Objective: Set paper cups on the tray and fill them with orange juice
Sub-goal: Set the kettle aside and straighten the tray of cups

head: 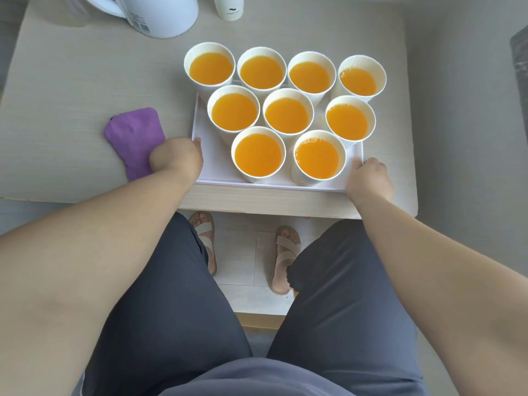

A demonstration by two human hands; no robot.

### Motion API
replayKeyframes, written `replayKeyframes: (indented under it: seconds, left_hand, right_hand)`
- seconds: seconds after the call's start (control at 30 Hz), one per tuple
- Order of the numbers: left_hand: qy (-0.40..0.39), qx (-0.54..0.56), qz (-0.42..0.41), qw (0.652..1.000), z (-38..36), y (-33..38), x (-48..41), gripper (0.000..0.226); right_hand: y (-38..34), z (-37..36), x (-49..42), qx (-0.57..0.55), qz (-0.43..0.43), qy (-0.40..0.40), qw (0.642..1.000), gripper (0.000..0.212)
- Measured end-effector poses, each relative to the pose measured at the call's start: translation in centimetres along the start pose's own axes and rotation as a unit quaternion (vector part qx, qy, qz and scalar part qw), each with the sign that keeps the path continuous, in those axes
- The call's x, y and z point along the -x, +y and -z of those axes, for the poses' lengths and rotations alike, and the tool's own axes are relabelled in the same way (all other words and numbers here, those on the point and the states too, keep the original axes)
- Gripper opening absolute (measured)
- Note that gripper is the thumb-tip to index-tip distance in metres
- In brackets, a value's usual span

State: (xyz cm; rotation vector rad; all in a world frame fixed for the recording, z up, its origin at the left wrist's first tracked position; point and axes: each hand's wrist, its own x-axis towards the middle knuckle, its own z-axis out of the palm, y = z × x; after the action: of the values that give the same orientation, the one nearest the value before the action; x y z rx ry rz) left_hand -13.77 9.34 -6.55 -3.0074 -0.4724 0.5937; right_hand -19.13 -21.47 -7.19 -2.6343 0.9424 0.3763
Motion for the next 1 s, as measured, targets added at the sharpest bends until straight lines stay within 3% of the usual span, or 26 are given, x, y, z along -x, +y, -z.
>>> replayKeyframes:
  seconds: [0.23, 0.57, 1.0]
  left_hand:
    - [0.015, 0.011, -0.032, 0.999, -0.3, -0.4, 0.2, 0.056]
    - [0.022, 0.034, -0.057, 0.998, 0.5, 0.5, -0.7, 0.055]
    - [0.035, 0.066, -0.102, 0.992, 8.8, 7.4, -4.9, 0.054]
  right_hand:
    - [0.3, 0.0, 0.4, 0.019, 0.043, 0.02, 0.999, 0.04]
    - [0.6, 1.1, -0.3, -0.033, 0.016, 0.019, 0.999, 0.037]
    - [-2.2, 8.9, -6.8, -0.069, -0.008, 0.063, 0.996, 0.037]
